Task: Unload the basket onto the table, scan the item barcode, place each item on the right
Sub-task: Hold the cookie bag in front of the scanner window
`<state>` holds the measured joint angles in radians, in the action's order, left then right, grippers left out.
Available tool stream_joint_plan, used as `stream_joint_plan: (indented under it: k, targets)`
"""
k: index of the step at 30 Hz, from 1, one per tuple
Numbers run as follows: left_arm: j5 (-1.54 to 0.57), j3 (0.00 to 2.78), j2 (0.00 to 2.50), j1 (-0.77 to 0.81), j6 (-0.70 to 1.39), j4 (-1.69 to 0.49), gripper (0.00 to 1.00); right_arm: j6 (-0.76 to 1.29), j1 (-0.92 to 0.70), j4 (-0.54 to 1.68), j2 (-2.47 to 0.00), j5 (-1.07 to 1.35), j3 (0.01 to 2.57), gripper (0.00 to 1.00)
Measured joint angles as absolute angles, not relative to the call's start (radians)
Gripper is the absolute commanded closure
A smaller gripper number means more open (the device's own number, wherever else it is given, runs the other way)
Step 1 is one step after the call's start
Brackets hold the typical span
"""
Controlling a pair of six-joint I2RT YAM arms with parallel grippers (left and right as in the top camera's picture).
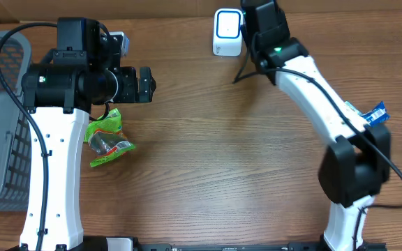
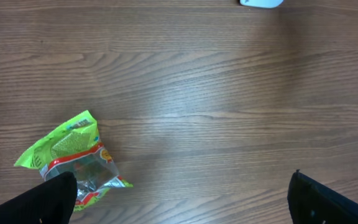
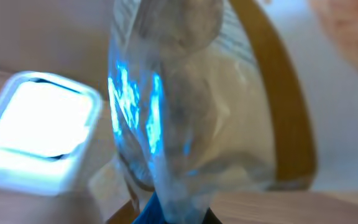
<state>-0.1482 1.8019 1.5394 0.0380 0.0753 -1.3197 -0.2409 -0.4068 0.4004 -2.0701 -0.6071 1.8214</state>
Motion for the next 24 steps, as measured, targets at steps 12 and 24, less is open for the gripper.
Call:
stream_joint_plan:
  k: [12, 24]
  targets:
    - [-0.148, 1.802, 1.539, 0.038, 0.075, -1.319, 0.00, -0.666, -0.417, 0.011, -2.220, -0.952, 1.821, 0.96]
    - [-0.148, 1.802, 1.539, 0.038, 0.075, -1.320, 0.00, -0.865, -0.475, -0.045, -2.308, -0.976, 1.821, 0.96]
